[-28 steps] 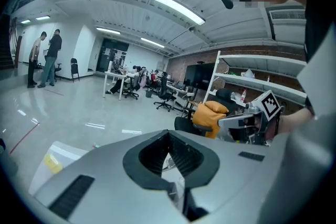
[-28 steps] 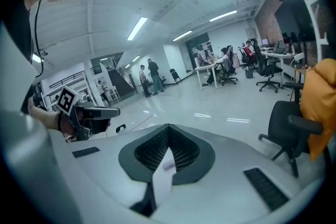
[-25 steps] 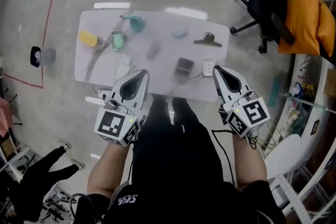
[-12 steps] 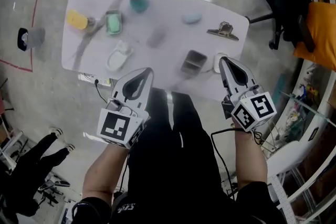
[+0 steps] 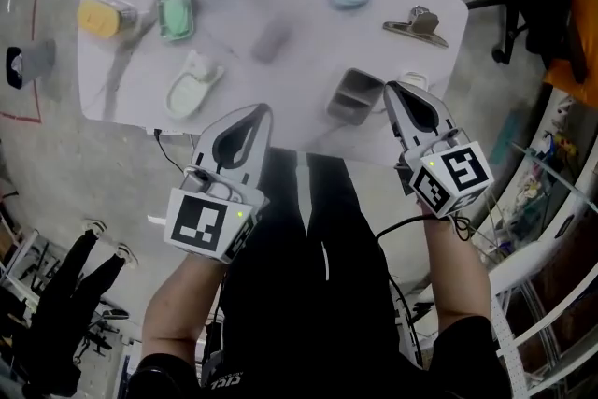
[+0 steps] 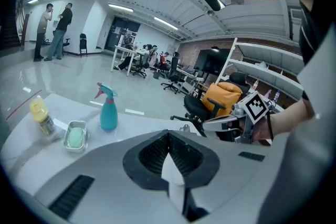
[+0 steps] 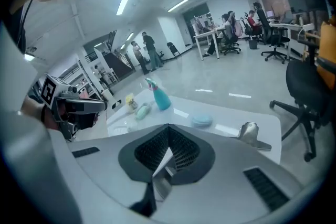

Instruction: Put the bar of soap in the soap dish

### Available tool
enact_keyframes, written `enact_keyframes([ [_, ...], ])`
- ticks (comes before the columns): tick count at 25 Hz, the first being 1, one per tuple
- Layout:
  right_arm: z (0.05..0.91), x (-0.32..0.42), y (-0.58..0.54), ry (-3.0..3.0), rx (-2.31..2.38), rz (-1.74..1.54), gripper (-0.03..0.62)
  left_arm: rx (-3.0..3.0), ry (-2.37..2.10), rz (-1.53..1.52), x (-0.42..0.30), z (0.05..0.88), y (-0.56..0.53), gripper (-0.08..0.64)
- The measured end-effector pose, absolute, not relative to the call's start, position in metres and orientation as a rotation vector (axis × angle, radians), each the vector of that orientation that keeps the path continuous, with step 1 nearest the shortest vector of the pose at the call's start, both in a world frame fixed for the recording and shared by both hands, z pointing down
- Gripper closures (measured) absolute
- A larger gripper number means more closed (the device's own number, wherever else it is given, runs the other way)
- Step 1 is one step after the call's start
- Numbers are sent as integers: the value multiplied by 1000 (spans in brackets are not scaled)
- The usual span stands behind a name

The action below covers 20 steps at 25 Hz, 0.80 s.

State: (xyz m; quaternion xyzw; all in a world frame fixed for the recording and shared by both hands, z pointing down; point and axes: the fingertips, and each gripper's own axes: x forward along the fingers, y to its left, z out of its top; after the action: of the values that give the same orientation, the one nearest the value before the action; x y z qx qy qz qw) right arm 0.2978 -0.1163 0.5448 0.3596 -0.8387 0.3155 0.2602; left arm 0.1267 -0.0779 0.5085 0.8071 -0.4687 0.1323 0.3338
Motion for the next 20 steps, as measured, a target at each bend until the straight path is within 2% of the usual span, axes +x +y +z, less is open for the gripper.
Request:
enact_keyframes([
  [20, 645, 261, -208, -2224, 592, 637, 575, 1991, -1280, 340, 136, 560, -90, 551],
])
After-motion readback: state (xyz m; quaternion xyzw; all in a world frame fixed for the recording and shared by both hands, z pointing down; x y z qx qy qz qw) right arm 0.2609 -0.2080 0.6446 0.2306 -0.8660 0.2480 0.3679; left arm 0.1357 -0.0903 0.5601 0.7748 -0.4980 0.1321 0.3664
